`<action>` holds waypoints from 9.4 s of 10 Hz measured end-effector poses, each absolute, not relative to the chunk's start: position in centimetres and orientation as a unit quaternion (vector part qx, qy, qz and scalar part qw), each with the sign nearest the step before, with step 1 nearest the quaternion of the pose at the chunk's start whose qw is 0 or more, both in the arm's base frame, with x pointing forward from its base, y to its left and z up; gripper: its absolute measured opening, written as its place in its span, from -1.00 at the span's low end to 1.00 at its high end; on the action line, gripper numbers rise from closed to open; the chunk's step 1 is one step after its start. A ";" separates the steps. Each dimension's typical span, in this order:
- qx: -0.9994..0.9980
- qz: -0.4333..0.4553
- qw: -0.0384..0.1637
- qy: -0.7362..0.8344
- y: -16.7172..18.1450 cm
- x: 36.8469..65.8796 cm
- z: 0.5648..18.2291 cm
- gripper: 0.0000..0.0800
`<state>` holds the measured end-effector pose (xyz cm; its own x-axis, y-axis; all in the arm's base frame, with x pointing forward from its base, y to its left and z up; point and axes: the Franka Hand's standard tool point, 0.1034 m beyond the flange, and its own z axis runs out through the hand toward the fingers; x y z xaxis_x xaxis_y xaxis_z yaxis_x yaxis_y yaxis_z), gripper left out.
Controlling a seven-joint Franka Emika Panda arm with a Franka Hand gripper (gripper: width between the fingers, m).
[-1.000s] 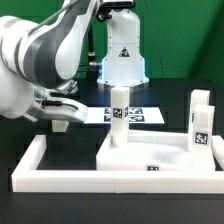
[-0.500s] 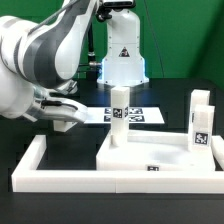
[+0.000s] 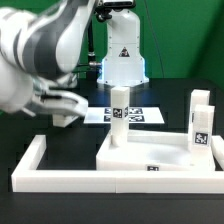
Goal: Assemble desk
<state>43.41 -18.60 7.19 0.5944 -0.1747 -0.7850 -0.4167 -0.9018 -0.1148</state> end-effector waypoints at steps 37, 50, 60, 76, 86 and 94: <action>-0.963 -0.234 -0.015 0.134 -7.5 59.4 14.4 -0.27; -0.954 -0.268 -0.044 0.130 -7.1 59.6 12.6 0.28; -0.969 -0.173 0.018 0.175 -7.0 60.6 13.0 0.62; -0.903 0.021 0.068 0.424 -6.1 59.5 11.0 -0.28; -0.707 0.015 0.082 0.703 -4.9 62.9 11.0 0.29; -0.936 -0.032 0.067 0.345 -6.5 62.5 11.0 0.62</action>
Offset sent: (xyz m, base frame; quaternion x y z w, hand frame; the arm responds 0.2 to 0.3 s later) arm 0.0000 0.0000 0.0000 0.0000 0.1296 0.0000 0.9916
